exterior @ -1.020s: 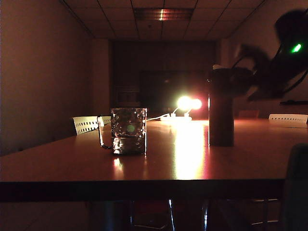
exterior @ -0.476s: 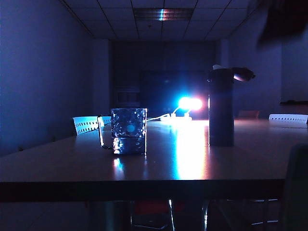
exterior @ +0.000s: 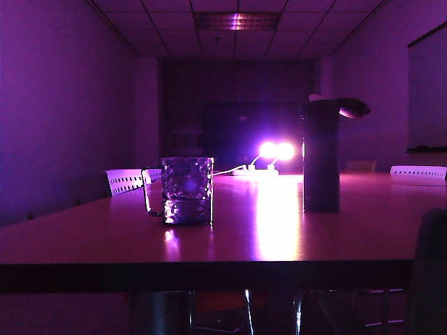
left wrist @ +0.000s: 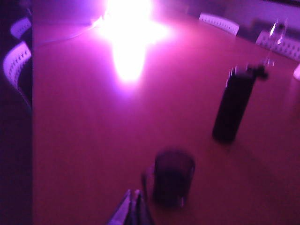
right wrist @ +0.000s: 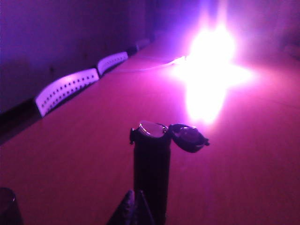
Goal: Pick up the black thermos cup, pour some water from it into the cup, and then put the thermos cup back on the table.
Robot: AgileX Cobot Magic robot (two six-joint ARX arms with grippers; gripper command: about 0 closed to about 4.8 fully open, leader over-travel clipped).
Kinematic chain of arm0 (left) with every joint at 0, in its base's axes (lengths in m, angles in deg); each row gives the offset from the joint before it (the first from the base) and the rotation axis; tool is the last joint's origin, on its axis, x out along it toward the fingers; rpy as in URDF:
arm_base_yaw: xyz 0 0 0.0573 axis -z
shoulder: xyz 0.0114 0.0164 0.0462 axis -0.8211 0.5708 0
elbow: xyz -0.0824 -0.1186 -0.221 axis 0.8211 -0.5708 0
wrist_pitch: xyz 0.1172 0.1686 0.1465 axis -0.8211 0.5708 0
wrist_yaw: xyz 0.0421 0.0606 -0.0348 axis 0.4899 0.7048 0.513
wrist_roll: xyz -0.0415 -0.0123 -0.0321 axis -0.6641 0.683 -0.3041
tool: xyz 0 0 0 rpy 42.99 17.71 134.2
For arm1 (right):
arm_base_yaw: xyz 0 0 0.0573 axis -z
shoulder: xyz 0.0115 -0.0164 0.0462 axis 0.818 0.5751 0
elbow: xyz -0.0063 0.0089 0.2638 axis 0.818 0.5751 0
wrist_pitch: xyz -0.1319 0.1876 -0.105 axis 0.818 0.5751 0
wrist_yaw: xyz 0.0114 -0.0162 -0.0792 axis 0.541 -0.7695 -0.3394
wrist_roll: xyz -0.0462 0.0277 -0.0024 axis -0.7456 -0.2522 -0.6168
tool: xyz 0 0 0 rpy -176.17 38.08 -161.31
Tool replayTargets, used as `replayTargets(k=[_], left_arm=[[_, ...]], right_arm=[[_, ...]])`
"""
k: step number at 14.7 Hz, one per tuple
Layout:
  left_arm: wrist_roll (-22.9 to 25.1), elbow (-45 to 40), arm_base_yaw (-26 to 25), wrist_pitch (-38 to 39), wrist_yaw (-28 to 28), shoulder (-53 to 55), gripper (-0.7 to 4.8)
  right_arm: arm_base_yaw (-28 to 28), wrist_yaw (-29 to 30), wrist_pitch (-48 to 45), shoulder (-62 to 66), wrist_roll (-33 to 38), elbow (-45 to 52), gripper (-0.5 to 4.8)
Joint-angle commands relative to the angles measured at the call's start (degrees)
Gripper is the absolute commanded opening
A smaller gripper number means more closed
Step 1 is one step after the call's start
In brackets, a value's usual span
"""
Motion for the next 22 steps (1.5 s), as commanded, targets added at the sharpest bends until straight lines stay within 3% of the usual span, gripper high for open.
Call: replayTargets(k=[1, 7, 17, 20, 22], left_arm=[[-2.6, -10.8, 0.0, -5.9, 2.3, -9.1, -0.06], [-8.2, -29.9, 0.0, -14.2, 2.7, -19.6, -0.06], [-8.1, -36.5, -0.3, -23.3, 6.7, -20.9, -0.06], [-8.2, -39.7, -7.8, -21.2, 4.3, -31.1, -0.06], [-8.1, -40.1, -13.0, -18.5, 0.7, -32.0, -0.06]], right_arm=[[-0.7, -0.9, -1.7, -2.8, 0.7, 7.3, -0.08], [-0.7, 0.2, -1.7, -3.2, 2.5, 17.3, -0.08], [-0.7, 0.1, -0.2, -3.2, 2.5, 17.3, -0.08], [-0.7, 0.1, 0.0, -3.2, 2.5, 17.3, -0.08], [-0.7, 0.0, 0.1, -3.3, 2.4, 17.3, -0.08]])
